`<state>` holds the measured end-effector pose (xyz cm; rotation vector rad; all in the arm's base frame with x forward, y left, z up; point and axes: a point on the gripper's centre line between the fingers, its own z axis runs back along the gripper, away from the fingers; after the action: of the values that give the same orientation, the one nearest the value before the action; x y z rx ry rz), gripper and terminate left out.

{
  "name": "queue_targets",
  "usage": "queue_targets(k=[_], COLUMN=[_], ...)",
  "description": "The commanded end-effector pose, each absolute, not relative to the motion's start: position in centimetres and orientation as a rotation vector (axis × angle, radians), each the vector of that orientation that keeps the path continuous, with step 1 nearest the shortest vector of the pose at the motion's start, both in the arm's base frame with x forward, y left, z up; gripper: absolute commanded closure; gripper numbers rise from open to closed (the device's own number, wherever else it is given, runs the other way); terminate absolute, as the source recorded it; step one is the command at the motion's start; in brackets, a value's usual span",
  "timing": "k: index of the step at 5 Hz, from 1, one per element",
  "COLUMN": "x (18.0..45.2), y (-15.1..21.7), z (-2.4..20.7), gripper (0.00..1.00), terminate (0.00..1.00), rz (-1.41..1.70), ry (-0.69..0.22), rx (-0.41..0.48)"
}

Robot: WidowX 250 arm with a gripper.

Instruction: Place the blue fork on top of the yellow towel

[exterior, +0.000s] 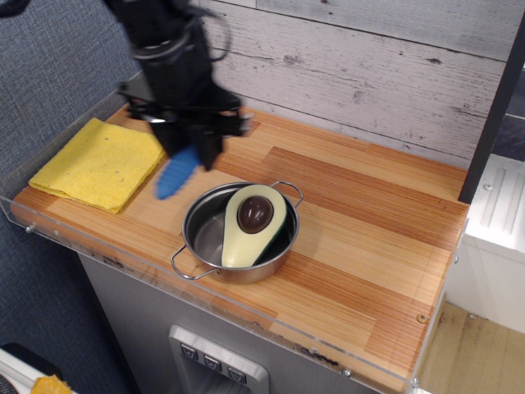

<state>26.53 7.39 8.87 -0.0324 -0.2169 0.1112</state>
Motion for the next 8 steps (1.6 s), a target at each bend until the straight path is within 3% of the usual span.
queue_targets(k=[1, 3, 5, 6, 8], x=[29.1, 29.1, 27.5, 27.4, 27.1], y=[16.7, 19.5, 18.1, 18.5, 19.2], z=[8.0, 7.5, 5.3, 4.2, 3.7], gripper=[1.00, 1.00, 1.00, 0.00, 0.00], terminate=[0.00, 0.00, 0.00, 0.00, 0.00], rz=[0.006, 0.058, 0.072, 0.074, 0.109], ry=[-0.215, -0.215, -0.178, -0.123, -0.067], rx=[0.059, 0.062, 0.023, 0.001, -0.080])
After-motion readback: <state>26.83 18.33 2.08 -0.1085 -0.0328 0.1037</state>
